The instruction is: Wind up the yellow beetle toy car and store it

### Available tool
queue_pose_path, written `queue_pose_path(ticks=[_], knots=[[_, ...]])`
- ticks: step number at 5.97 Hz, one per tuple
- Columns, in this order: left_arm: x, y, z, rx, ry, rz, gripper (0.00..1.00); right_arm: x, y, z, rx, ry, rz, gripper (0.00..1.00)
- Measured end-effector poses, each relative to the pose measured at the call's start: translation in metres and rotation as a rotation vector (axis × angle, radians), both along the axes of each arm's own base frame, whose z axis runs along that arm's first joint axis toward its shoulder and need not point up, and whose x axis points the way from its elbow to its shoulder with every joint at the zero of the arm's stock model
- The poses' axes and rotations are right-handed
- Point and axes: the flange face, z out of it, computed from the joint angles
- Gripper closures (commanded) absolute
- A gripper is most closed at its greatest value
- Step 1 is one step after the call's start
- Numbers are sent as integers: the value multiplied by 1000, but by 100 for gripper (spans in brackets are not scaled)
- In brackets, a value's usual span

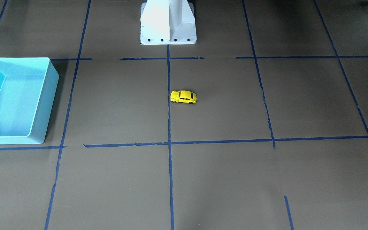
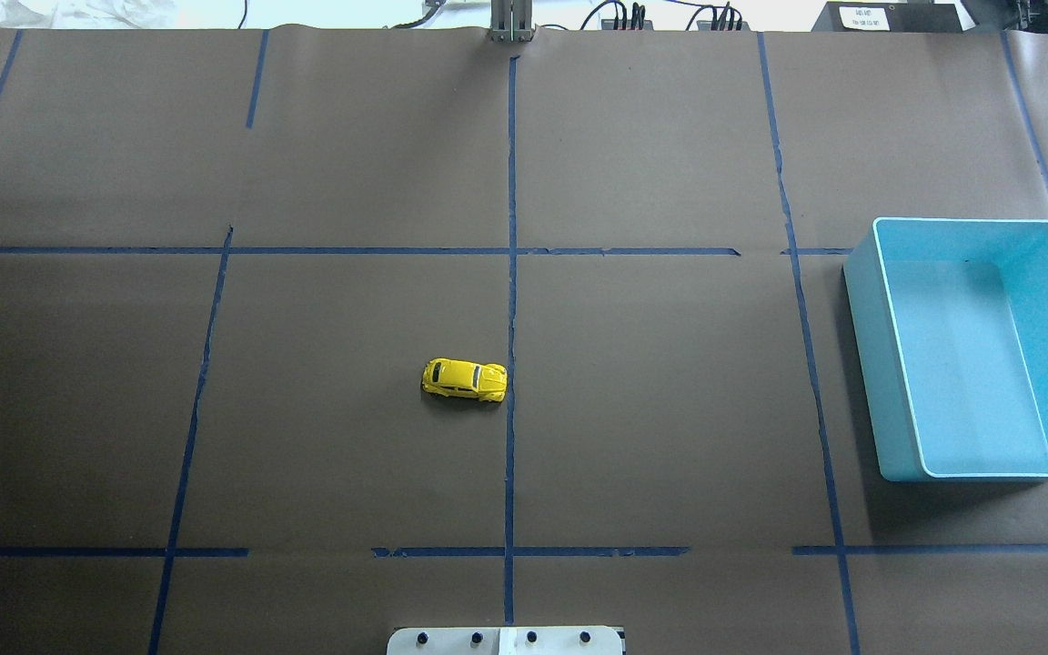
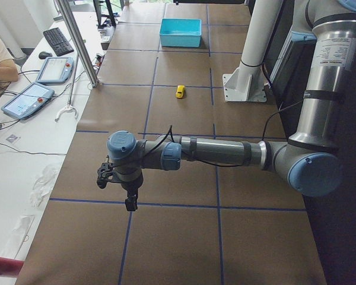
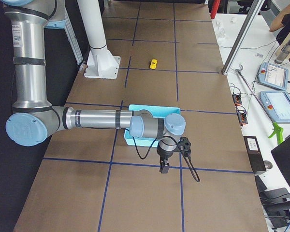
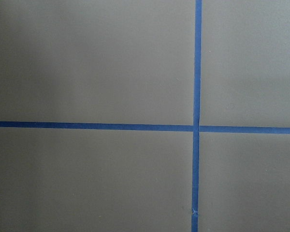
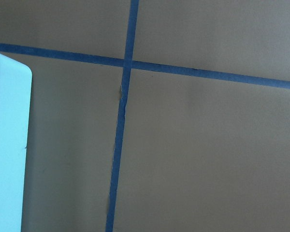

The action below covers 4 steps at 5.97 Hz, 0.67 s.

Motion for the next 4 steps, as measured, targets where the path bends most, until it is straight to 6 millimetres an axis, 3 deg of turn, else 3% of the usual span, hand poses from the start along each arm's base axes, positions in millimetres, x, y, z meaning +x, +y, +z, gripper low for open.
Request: queue_pose_path(ticks=[2, 4], knots=[[7, -4, -4, 7, 0, 12, 0, 0, 0, 0, 0, 0, 0, 0], [30, -18, -23, 40, 2, 50, 0, 0, 0, 0, -1, 0, 0, 0]])
